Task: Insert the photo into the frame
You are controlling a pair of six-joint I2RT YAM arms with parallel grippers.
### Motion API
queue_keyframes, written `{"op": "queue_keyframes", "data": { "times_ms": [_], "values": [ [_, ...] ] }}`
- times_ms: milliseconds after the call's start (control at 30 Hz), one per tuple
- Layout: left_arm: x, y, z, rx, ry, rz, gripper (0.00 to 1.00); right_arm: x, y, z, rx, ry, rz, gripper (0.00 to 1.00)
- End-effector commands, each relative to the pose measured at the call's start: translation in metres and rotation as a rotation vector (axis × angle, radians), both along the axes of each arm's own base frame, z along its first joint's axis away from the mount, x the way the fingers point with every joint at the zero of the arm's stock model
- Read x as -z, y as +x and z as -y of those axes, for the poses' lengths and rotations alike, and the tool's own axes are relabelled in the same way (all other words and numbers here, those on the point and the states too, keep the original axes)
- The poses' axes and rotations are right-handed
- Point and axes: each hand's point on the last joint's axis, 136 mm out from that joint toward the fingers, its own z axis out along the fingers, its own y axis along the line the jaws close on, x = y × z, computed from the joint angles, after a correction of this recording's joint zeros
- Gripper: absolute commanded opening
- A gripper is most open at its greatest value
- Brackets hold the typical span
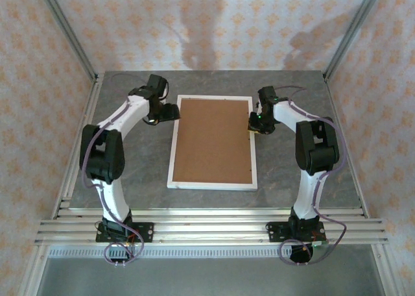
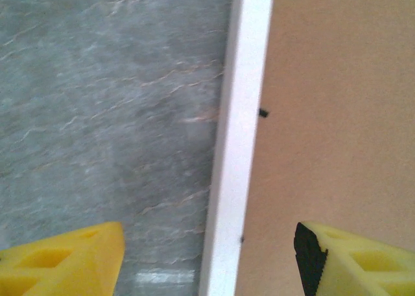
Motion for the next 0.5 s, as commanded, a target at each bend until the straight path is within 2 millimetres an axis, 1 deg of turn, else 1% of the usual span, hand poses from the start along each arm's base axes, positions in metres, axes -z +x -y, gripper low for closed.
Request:
{"op": "queue_keyframes", "data": {
  "times_ms": [0, 67, 233, 333, 467],
  "values": [
    [0.011, -0.011, -0.007, -0.041, -0.027, 0.001, 0.73, 0.013, -0.007, 0.005, 0.007, -0.046, -0.044, 0.16],
    [0.019, -0.017, -0.009, -0.051, -0.04, -0.004, 0.73, 0.013, -0.008, 0.004, 0.008, -0.043, -0.047, 0.16],
    [0.038, -0.026, -0.003, -0.054, -0.091, -0.024, 0.73, 0.015, -0.008, 0.003, 0.009, -0.037, -0.054, 0.16],
    [0.047, -0.025, 0.001, -0.056, -0.115, -0.04, 0.73, 0.016, -0.009, 0.003, 0.011, -0.033, -0.058, 0.16],
    [0.053, -0.02, 0.004, -0.055, -0.124, -0.047, 0.72, 0.017, -0.01, 0.003, 0.012, -0.033, -0.06, 0.16]
  ]
}}
